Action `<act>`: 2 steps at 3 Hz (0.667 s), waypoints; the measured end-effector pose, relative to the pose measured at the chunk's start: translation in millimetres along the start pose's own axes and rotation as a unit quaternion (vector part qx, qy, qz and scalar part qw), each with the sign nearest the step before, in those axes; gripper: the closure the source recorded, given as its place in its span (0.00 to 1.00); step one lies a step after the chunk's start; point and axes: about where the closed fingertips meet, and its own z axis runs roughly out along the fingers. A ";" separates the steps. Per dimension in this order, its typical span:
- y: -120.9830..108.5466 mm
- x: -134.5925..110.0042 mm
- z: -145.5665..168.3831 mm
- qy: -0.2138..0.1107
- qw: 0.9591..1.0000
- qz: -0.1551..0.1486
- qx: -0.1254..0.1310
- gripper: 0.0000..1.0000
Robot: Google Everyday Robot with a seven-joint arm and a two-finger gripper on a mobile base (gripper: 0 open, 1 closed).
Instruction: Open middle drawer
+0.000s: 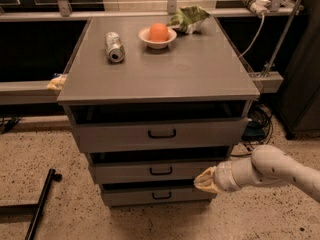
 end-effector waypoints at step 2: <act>-13.6 8.8 15.3 0.033 0.998 -0.052 0.019 0.00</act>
Offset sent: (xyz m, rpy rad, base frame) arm 0.0286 -0.0021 -0.0217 -0.1409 -0.1560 0.0496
